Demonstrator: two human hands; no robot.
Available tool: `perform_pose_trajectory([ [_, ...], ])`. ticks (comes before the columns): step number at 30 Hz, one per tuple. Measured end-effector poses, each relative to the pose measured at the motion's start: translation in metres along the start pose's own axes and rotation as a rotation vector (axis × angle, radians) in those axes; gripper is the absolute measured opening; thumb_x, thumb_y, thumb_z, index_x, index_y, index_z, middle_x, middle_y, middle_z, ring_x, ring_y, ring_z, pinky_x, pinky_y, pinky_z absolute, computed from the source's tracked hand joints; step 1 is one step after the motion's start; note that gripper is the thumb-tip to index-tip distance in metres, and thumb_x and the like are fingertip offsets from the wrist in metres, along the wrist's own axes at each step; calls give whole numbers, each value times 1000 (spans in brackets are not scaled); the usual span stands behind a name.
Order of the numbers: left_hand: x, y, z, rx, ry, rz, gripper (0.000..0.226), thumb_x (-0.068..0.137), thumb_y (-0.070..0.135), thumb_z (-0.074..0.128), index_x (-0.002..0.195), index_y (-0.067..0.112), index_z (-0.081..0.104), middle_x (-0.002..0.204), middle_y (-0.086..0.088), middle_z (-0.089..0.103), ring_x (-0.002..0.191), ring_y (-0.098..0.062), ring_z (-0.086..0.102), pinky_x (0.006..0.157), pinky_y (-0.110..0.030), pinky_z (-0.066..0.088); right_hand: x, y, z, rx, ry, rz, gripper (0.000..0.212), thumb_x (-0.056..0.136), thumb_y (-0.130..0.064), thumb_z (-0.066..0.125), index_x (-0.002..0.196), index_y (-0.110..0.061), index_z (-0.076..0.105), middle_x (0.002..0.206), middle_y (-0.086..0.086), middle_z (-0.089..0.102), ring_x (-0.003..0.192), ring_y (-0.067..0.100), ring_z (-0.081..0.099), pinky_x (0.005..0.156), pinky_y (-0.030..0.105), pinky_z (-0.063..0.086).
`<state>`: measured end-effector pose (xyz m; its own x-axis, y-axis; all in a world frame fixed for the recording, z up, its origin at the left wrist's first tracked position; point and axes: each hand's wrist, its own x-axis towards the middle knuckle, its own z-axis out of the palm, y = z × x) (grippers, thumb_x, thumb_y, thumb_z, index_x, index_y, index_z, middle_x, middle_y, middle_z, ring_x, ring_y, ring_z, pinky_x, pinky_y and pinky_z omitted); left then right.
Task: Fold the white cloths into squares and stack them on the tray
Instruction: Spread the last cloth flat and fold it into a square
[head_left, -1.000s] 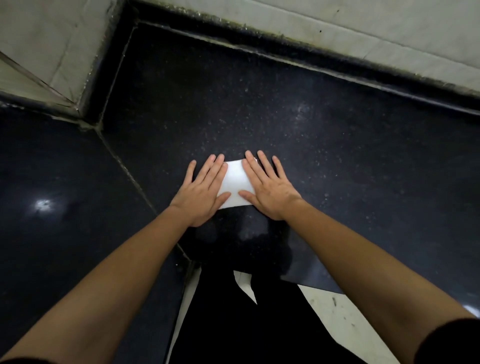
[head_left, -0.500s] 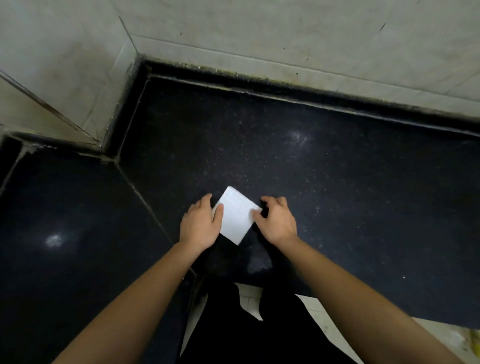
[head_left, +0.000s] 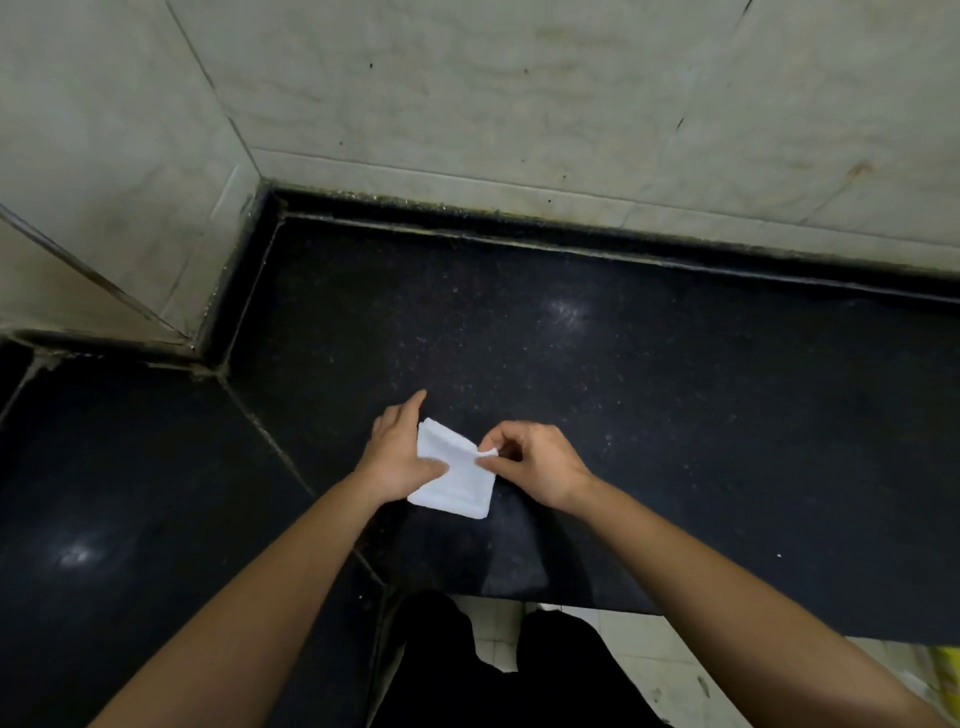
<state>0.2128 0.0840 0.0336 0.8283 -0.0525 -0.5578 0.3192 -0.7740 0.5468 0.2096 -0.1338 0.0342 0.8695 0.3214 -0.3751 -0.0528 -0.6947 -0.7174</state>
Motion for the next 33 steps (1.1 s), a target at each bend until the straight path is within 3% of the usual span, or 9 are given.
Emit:
perform_pose_trajectory([
  [1, 2, 3, -1, -36, -43, 15, 100, 79, 21, 78, 156, 30, 15, 155, -1, 22, 145, -23, 18, 114, -41, 29, -3, 0, -4, -8, -16, -34, 7, 87, -37, 75, 91, -34, 69, 91, -15, 69, 84, 2, 64, 78, 27, 54],
  [3, 6, 3, 0, -130, -100, 82, 74, 78, 16, 79, 142, 30, 44, 146, 1, 34, 138, -20, 32, 109, -34, 34, -12, 0, -13, -30, -28, -66, 8, 87, -38, 75, 91, -34, 70, 90, -16, 68, 85, 1, 63, 79, 28, 54],
  [5, 5, 3, 3, -235, -113, 152, 30, 79, 10, 77, 103, 27, 67, 121, 2, 58, 114, -15, 56, 94, -31, 45, -21, 4, -20, -7, -15, -22, 9, 86, -38, 75, 92, -34, 69, 90, -14, 69, 86, 3, 64, 80, 32, 55],
  [8, -2, 5, 5, -367, -117, 204, 17, 80, 7, 77, 81, 23, 70, 81, -1, 70, 75, -11, 61, 70, -29, 48, -32, 14, -26, 110, 50, 51, 11, 83, -35, 78, 90, -34, 69, 90, -9, 72, 86, 9, 68, 83, 39, 58],
  [13, -13, 23, -5, -583, -197, 212, 15, 84, 5, 75, 96, 10, 70, 93, -9, 76, 84, -16, 70, 80, -34, 55, -53, 13, -20, 465, 130, 180, 34, 81, -14, 82, 113, -17, 69, 89, -5, 69, 86, 9, 66, 90, 22, 53],
  [17, -34, 50, -4, -733, -315, 134, 25, 87, 13, 73, 110, 6, 67, 101, -9, 76, 95, -26, 73, 84, -39, 58, -80, 10, -18, 707, 86, 262, 34, 85, -23, 80, 117, -15, 71, 113, 2, 74, 109, 18, 69, 99, 31, 53],
  [21, -55, 80, 7, -825, -362, 24, 27, 90, 19, 70, 114, 7, 65, 106, -13, 74, 101, -31, 71, 92, -52, 55, -106, 19, -32, 950, 126, 269, 37, 91, -24, 72, 126, -14, 65, 123, 5, 71, 116, 22, 66, 104, 39, 50],
  [28, -106, 136, 53, -776, -434, 68, 31, 90, -5, 58, 120, 6, 59, 110, -18, 72, 101, -33, 70, 85, -51, 58, -187, 51, -64, 1011, 213, 211, 49, 81, -13, 74, 126, -19, 57, 119, 12, 69, 111, 28, 67, 94, 46, 55],
  [33, -162, 202, 139, -693, -430, 164, 38, 86, -12, 55, 121, 3, 56, 112, -24, 69, 94, -29, 69, 75, -46, 60, -303, 116, -102, 943, 294, 158, 56, 84, 4, 64, 131, -23, 51, 103, 12, 64, 100, 23, 67, 83, 45, 58],
])
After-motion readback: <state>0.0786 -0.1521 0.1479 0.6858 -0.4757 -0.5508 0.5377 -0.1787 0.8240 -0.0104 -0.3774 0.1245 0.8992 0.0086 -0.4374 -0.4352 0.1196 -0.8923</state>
